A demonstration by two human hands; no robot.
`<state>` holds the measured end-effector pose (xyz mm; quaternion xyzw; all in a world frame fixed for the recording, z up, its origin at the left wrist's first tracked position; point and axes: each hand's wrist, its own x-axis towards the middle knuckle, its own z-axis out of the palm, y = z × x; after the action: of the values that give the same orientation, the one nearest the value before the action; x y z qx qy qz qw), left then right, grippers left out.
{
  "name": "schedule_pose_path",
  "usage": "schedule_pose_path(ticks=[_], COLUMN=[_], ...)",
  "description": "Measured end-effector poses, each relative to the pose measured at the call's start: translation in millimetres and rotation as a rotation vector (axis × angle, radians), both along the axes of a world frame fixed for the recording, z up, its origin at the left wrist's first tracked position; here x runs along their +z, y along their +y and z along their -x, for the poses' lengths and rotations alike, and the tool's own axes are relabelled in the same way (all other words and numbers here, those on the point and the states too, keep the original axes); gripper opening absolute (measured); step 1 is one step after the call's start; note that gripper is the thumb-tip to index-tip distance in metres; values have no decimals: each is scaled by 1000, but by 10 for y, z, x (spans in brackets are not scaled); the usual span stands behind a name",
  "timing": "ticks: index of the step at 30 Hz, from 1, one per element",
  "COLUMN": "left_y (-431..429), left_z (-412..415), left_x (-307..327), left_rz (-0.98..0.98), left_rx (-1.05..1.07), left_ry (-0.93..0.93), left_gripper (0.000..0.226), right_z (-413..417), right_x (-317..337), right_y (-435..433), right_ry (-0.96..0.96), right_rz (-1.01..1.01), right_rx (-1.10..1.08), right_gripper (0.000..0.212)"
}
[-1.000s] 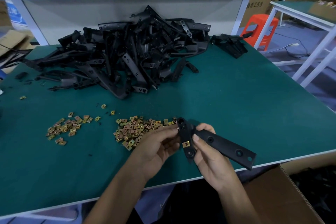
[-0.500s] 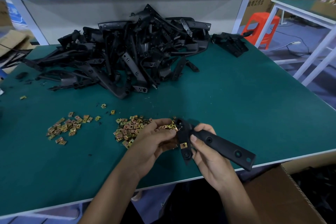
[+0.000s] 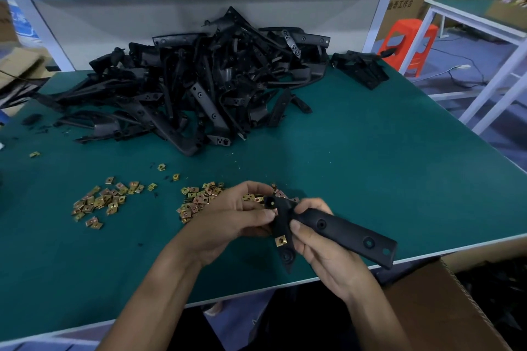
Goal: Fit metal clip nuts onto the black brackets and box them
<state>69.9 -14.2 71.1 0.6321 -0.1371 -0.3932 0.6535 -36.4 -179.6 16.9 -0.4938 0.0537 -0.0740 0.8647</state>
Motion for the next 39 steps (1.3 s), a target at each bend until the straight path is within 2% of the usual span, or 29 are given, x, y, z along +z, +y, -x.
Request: schedule_pose_path(ticks=[6, 8, 10, 12, 14, 16, 17, 19, 21, 24, 26, 29, 33, 35, 37, 39], left_y=[-24, -82, -137, -120, -117, -110, -111, -131, -178, -189, -129, -1, 154, 219, 288, 355], left_z=[121, 205, 271, 274, 256, 221, 214, 216, 239, 298, 303, 270, 221, 212, 212, 215], left_x=[-129, -195, -266, -298, -294, -330, -347, -366, -376, -316, -283, -264, -264, -254, -243, -256], left_rz=[-109, -165, -200, -212, -199, -207, -199, -184, -182, -190, -204, -224, -254, -254, -229, -220], left_rx=[43, 3, -73, -111, -146, -141, -131, -130, -122, -145, -125, -59, 29, 63, 81, 94], left_ry=[-42, -82, -110, -108, -108, -115, -106, -106, -125, -105, -102, -123, -118, -79, -52, -32], left_gripper=[28, 27, 35, 51, 61, 64, 56, 47, 49, 36, 33, 40, 21, 23, 27, 20], right_z=[190, 409, 727, 1071, 1462, 1827, 1977, 2215, 2273, 1948, 1525, 759, -427, -1038, -1616, -2096], right_x=[32, -1, -3, 81, 187, 239, 220, 83, -15, 6, 109, 297, 513, 524, 499, 453], right_y=[95, 36, -189, -563, -988, -1335, -1445, -1547, -1525, -1409, -1274, -1080, -898, -856, -851, -884], right_ry=[13, 45, 111, 211, 230, 181, 181, 229, 313, 443, 438, 402, 310, 295, 294, 321], right_rz=[120, 108, 31, -77, -207, -377, -467, -595, -570, -311, -130, 261, 630, 815, 1135, 1459], right_rx=[-121, -161, -255, -458, -733, -1038, -1186, -1374, -1383, -1189, -1059, -848, -386, -249, -207, -159], right_gripper=[18, 21, 33, 37, 33, 15, 7, 25, 37, 19, 12, 17, 15, 12, 22, 43])
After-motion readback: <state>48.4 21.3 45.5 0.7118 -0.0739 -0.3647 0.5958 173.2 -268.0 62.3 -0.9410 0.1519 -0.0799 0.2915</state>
